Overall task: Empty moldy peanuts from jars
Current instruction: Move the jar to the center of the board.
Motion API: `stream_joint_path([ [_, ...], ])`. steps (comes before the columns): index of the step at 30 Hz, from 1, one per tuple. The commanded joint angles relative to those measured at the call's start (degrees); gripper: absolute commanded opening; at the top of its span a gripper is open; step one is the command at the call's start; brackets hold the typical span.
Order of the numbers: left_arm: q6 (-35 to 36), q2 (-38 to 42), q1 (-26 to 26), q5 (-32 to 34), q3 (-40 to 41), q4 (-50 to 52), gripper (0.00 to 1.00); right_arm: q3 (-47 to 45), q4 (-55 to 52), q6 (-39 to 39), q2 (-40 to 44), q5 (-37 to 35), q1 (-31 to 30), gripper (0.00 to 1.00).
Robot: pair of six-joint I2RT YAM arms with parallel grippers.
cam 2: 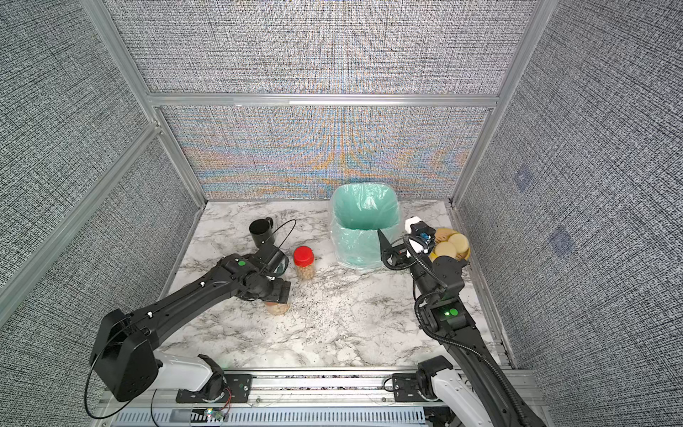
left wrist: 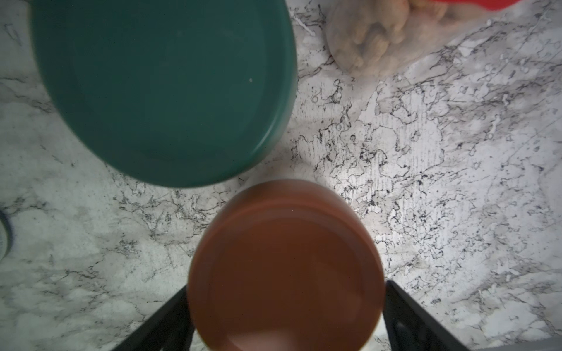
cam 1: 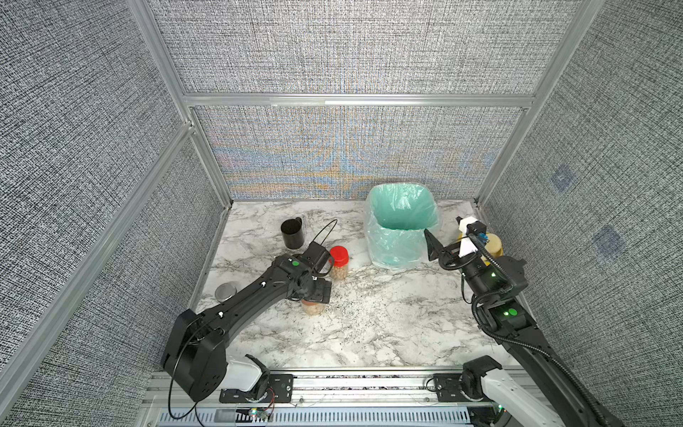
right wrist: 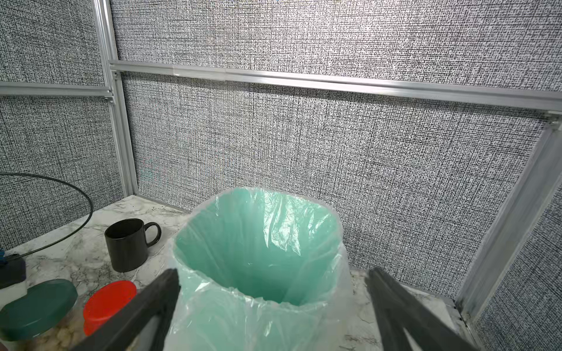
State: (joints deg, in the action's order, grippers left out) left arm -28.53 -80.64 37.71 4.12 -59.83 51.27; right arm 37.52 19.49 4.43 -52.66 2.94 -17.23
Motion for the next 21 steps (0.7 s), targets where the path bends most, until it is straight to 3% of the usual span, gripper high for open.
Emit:
stream_joint_path([
  [1,0.49,-1.17,0.08,-0.56,-0.39,0.13,0.86,0.18,0.99,0.77,0.34,-0.74,0.00,0.98],
  [6,0.24,-2.14,0.34,-1.02,-0.94,0.21,0.70,0.01,1.01,1.23,0.83,-1.09,-0.02,0.98],
  [21,1.79,-3.75,3.91,-6.80,-4.23,-2.84,0.70,-0.69,0.75,1.81,0.11,-0.77,0.01,0.98],
])
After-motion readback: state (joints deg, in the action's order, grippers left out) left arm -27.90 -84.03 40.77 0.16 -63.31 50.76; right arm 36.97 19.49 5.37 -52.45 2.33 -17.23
